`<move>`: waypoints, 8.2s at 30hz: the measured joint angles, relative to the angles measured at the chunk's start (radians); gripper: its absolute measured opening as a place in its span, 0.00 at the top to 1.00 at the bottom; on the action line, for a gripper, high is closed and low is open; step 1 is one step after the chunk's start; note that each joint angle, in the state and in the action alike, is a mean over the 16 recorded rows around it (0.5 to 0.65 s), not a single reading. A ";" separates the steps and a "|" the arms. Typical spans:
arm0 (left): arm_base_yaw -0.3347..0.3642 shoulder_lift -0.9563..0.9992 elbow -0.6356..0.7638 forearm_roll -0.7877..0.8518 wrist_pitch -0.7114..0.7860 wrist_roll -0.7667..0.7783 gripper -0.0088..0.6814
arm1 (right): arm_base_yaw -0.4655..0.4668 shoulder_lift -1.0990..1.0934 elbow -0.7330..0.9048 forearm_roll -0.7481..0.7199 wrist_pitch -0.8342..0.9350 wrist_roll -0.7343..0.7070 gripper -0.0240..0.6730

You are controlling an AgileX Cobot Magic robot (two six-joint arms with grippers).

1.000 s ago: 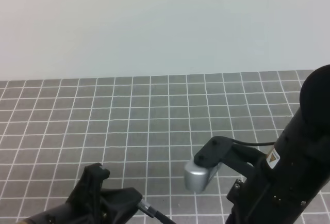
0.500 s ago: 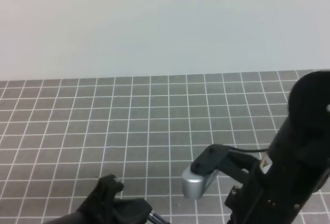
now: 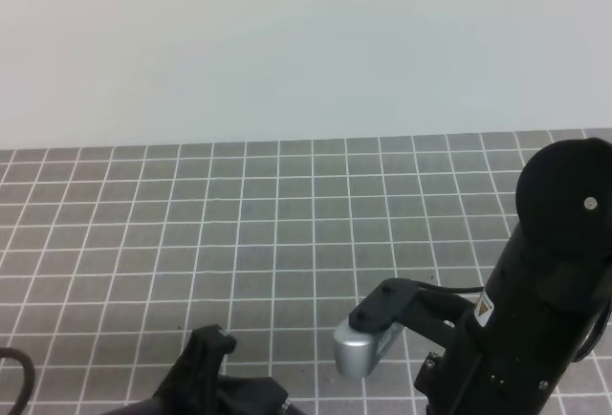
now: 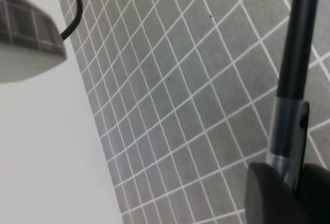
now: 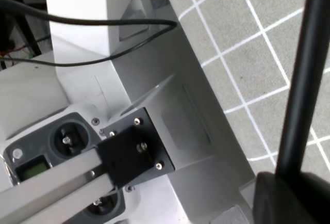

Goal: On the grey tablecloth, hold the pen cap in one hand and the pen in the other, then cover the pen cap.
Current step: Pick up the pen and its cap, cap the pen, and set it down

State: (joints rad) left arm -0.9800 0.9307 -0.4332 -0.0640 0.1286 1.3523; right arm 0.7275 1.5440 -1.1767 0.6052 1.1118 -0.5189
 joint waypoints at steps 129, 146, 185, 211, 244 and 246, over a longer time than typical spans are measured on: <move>0.316 -0.539 0.000 -0.662 -0.009 -0.255 0.99 | -0.281 -0.896 0.551 -0.268 -0.525 0.144 0.97; 0.316 -0.566 0.000 -0.649 0.196 -0.259 0.99 | -0.281 -1.187 0.801 -0.289 -0.562 0.146 0.97; 0.316 -0.565 0.000 -0.661 0.326 -0.260 0.99 | -0.613 -1.537 1.152 -0.294 -0.807 0.004 0.97; 0.816 -0.692 0.000 -0.669 0.440 -0.261 0.99 | -0.620 -1.571 1.211 -0.564 -0.806 0.367 0.97; 1.080 -0.930 0.434 0.009 0.110 -1.359 0.99 | -0.620 -1.570 1.211 -0.630 -0.804 0.461 0.97; 1.079 -0.939 0.434 0.010 0.132 -1.359 0.99 | -0.620 -1.570 1.211 -0.629 -0.804 0.461 0.97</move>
State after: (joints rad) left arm 0.0992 -0.0088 0.0011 -0.0537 0.2602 -0.0068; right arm 0.1073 -0.0263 0.0339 -0.0242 0.3080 -0.0574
